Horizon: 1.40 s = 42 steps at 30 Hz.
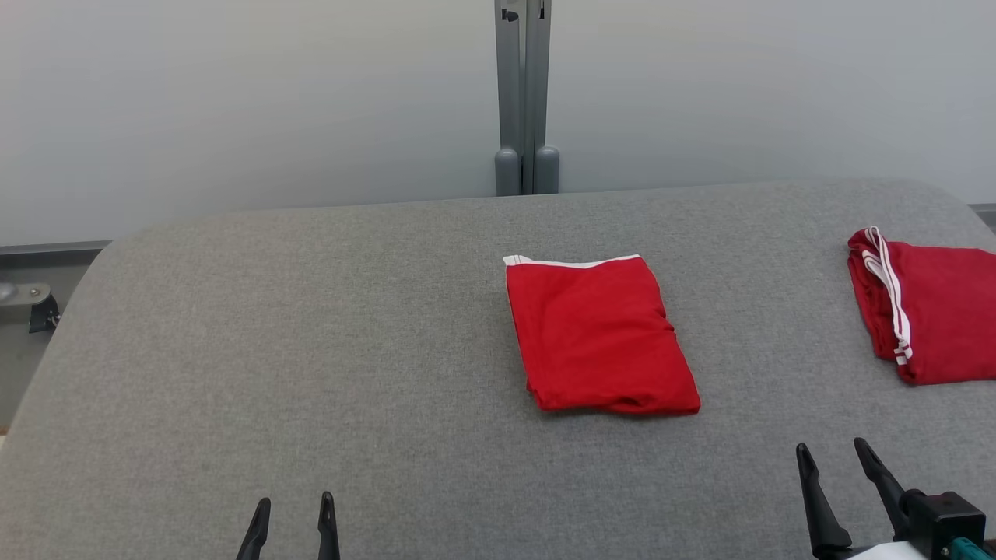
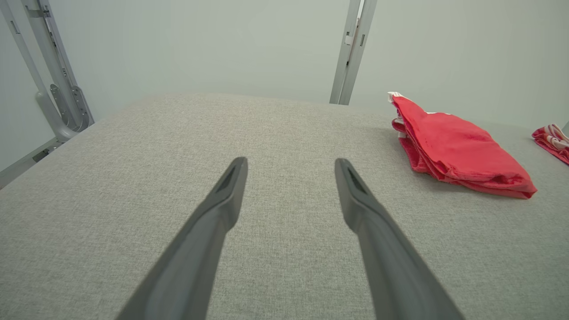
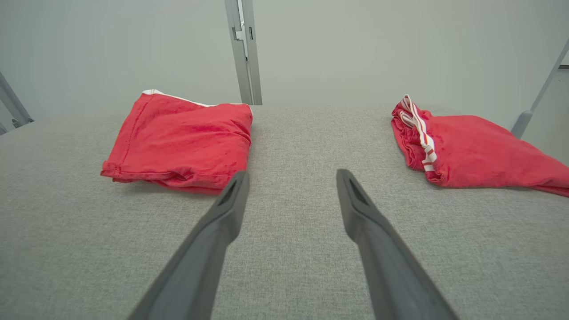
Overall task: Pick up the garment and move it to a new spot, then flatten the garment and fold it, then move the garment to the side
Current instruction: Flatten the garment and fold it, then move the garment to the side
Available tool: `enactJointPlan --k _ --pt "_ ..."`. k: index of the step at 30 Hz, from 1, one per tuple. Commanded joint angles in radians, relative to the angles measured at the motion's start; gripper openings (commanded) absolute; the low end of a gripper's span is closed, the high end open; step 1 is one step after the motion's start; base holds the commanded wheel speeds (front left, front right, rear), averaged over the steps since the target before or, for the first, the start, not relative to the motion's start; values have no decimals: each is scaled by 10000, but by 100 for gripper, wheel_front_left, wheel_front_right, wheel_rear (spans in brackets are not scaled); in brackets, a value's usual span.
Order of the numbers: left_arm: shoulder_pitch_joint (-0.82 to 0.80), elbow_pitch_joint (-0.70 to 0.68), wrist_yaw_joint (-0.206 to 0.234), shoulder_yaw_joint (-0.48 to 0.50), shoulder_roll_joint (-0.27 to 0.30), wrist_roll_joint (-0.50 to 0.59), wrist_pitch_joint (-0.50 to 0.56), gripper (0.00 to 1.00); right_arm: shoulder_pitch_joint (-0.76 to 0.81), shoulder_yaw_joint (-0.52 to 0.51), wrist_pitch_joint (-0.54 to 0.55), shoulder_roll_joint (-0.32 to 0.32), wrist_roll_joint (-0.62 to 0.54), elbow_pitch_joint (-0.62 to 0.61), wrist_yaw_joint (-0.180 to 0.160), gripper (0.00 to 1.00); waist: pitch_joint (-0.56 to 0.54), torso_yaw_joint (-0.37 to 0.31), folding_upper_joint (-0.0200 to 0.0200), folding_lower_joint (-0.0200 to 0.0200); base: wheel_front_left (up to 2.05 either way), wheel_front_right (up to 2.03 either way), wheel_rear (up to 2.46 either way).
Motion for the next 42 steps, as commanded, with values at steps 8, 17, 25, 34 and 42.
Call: enactJointPlan --k 8,17,25,34,42 --pt "27 -37 -26 -146 23 38 -24 100 -1354 426 339 -16 912 718 -14 100 302 87 -1 1 0 0 0" --pt "-698 95 -250 -488 24 78 -24 100 -5016 1297 4330 -485 2220 1887 -11 100 1420 762 -1 1 0 0 0" --pt "-1237 266 -191 -881 23 -127 -24 100 -6695 751 5362 -525 1740 4270 -12 100 2052 1945 -1 1 0 0 0" --pt "-1358 197 93 -875 21 -350 -24 100 -7218 -220 4733 -226 1219 6634 -14 100 2211 2549 -1 1 0 0 0" --pt "-1344 70 199 -755 21 -332 -24 100 -7857 -637 3722 349 1632 7615 -11 0 2019 1728 -1 1 0 0 0"
